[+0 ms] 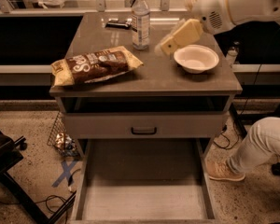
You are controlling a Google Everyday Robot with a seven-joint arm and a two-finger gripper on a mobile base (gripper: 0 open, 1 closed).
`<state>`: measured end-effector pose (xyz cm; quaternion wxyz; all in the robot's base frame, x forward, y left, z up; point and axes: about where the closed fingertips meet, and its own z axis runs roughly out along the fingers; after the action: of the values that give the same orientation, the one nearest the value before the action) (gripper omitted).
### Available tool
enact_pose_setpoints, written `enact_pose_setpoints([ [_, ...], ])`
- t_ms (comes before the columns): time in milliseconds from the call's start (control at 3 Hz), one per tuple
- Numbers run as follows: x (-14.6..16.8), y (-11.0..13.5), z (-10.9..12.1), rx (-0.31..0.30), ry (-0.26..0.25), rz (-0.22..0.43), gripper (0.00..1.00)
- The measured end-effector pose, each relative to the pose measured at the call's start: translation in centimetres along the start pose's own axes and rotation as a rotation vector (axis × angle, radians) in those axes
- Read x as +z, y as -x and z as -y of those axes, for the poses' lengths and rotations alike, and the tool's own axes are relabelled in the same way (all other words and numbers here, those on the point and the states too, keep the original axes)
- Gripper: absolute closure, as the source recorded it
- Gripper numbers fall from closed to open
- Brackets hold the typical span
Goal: Place blue plastic bottle into middle drawer
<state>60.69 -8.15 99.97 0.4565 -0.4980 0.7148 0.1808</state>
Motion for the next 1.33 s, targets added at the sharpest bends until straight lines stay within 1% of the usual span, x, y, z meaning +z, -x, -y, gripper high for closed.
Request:
enact_pose_setpoints([
  [333, 0.3, 1.3, 1.8, 0.004, -0.07, 0.051, 0.0],
  [667, 0.3, 1.3, 1.8, 0.004, -0.07, 0.051, 0.0],
  [1000, 2.5, -0.1, 4.5, 0.066, -0.109, 0.094, 0.0],
  [1333, 7.5, -3.3, 11.0, 0.19, -0.197, 0.152, 0.0],
])
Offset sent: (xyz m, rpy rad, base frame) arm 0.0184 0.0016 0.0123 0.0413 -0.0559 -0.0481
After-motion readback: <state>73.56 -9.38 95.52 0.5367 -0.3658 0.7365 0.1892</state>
